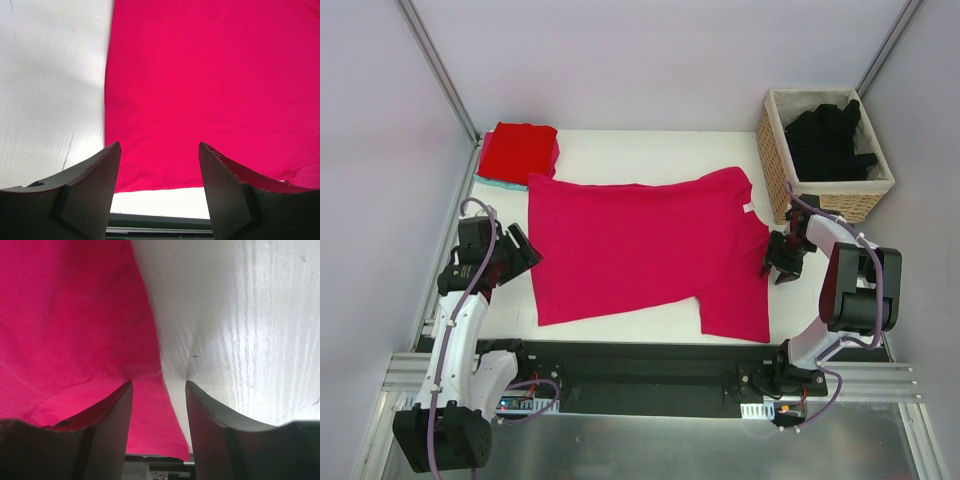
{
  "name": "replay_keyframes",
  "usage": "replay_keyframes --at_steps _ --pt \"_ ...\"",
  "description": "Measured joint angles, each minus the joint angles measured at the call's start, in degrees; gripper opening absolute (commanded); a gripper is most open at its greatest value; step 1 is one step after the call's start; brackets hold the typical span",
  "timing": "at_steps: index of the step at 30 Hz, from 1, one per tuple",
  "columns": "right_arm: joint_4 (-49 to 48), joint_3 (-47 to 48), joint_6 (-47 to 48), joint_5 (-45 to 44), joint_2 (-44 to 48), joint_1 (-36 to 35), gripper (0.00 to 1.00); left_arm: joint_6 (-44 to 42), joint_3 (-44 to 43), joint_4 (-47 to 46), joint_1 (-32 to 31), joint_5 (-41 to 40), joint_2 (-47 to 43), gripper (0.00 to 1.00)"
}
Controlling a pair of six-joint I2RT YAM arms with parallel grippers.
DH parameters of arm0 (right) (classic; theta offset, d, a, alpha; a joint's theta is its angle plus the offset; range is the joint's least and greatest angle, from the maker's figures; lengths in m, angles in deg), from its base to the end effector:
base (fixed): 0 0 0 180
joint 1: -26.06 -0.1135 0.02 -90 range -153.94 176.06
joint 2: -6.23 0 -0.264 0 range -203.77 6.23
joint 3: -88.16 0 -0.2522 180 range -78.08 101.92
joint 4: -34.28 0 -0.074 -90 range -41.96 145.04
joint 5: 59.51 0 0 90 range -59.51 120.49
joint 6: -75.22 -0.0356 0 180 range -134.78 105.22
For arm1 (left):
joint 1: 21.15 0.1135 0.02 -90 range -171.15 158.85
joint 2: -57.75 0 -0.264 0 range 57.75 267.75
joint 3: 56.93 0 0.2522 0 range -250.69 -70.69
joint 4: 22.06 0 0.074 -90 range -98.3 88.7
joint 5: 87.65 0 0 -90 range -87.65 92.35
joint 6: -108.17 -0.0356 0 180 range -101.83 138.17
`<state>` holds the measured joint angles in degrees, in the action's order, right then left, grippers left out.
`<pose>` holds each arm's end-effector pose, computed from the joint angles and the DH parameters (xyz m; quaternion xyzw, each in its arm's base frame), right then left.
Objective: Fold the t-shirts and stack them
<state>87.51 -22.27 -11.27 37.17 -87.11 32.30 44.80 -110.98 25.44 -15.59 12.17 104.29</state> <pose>0.2895 -0.0275 0.1688 0.0170 0.9918 0.0481 0.1175 0.1718 0.0106 0.2680 -0.2156 0.8776 -0.1533 0.3999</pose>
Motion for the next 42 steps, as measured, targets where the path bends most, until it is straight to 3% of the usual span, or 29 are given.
replay_keyframes --at_steps 9,16,22,27,30,42 --pt "-1.66 0.13 -0.2 0.5 -2.01 0.15 0.43 -0.24 -3.61 1.38 0.0 -0.07 -0.59 0.62" --pt "-1.86 1.27 -0.26 1.6 -3.19 0.39 0.28 -0.26 -3.76 3.34 0.0 -0.15 -0.26 0.63" --pt "-5.11 1.42 -0.31 5.6 -3.72 0.37 0.26 0.44 -2.84 6.69 0.0 -0.42 -0.35 0.65" --pt "-7.13 1.79 0.0 7.96 -4.57 -0.04 0.1 1.33 -2.84 8.81 0.0 0.04 -0.52 0.65" --pt "-7.67 1.88 0.28 8.74 -4.81 -0.46 0.06 2.25 -2.86 10.38 0.0 0.59 0.5 0.65" --pt "-5.25 4.52 3.34 9.18 -4.81 -1.88 0.04 9.81 0.96 16.63 0.0 2.12 7.65 0.63"
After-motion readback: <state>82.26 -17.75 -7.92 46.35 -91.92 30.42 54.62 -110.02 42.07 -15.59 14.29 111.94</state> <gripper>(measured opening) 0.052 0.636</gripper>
